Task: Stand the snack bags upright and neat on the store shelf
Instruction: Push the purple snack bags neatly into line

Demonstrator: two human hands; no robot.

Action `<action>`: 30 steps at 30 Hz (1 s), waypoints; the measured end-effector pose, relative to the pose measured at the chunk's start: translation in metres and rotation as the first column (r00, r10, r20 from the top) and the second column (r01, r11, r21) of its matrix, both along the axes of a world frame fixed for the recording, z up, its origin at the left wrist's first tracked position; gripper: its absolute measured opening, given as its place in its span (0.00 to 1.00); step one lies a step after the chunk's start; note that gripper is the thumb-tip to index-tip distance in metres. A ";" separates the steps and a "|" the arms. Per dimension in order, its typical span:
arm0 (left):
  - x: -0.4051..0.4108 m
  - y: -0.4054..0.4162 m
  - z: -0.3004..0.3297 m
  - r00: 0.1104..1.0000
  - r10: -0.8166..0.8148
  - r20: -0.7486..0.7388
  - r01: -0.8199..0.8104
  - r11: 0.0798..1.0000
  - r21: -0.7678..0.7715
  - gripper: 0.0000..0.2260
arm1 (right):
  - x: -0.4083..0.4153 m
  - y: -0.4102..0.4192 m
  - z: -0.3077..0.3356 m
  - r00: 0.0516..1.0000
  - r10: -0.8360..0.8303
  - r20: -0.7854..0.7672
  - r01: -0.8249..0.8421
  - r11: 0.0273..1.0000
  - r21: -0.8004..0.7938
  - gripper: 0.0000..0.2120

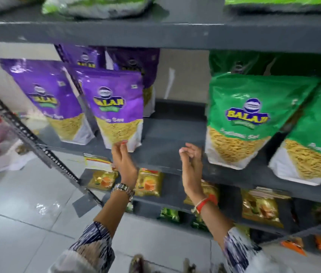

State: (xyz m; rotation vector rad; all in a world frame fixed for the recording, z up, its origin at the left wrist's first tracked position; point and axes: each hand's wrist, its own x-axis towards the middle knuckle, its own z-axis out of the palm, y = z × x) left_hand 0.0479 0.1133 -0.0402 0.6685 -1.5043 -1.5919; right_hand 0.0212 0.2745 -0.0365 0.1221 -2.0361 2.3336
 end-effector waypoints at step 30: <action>-0.004 -0.175 0.004 0.768 -0.618 0.169 0.584 0.784 0.211 0.29 | 0.003 -0.183 0.005 0.964 0.005 0.265 -0.001 1.000 -0.015 0.32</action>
